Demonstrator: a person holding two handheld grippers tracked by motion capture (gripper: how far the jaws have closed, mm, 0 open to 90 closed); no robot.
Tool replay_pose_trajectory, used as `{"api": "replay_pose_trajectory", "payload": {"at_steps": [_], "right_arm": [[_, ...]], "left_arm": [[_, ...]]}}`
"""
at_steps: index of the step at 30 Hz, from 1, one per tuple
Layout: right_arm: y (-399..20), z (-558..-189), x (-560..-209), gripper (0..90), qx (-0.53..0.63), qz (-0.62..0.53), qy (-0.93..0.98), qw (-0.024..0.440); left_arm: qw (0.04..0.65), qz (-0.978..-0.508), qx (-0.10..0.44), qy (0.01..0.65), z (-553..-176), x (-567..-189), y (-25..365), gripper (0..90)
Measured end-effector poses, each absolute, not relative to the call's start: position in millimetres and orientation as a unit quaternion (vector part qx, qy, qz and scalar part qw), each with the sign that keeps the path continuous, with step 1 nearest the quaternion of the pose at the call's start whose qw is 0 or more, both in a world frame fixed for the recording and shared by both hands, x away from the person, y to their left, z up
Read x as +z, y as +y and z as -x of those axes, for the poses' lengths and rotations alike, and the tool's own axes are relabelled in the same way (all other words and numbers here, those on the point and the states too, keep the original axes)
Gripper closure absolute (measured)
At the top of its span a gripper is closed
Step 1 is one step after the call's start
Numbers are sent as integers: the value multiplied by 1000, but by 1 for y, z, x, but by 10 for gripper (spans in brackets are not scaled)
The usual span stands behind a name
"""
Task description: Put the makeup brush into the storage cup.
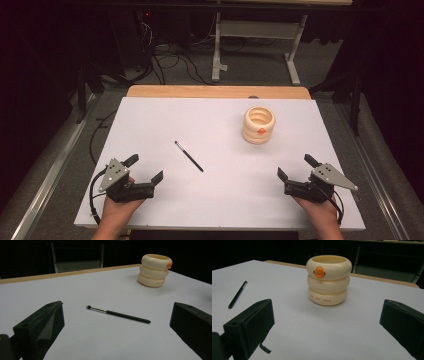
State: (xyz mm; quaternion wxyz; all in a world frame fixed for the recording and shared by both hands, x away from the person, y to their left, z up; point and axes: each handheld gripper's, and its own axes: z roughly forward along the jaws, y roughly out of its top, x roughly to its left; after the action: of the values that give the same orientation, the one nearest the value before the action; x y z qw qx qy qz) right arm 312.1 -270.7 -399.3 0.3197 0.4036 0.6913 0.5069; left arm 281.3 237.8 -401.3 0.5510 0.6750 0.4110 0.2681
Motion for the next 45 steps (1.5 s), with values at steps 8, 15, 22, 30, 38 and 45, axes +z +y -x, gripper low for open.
{"api": "replay_pose_trajectory", "payload": {"at_steps": [8,15,22,30,38,45], "right_arm": [[-270,-312,-400,10,507,-403,693,318],[-270,-312,-400,10,507,-403,693,317],[-270,-312,-400,10,506,-403,693,318],[-270,-313,-400,10,507,-403,693,317],[-270,-312,-400,10,507,-403,693,317],[-270,-313,-400,10,508,-402,693,316]], "left_arm": [[550,-677,263,412,-282,-402,237,2],[551,-676,263,413,-282,-402,237,5],[551,-675,262,414,-282,-402,238,6],[552,-674,262,415,-282,-402,238,6],[551,-675,261,415,-282,-402,238,6],[543,-680,255,422,-284,-403,238,6]]}}
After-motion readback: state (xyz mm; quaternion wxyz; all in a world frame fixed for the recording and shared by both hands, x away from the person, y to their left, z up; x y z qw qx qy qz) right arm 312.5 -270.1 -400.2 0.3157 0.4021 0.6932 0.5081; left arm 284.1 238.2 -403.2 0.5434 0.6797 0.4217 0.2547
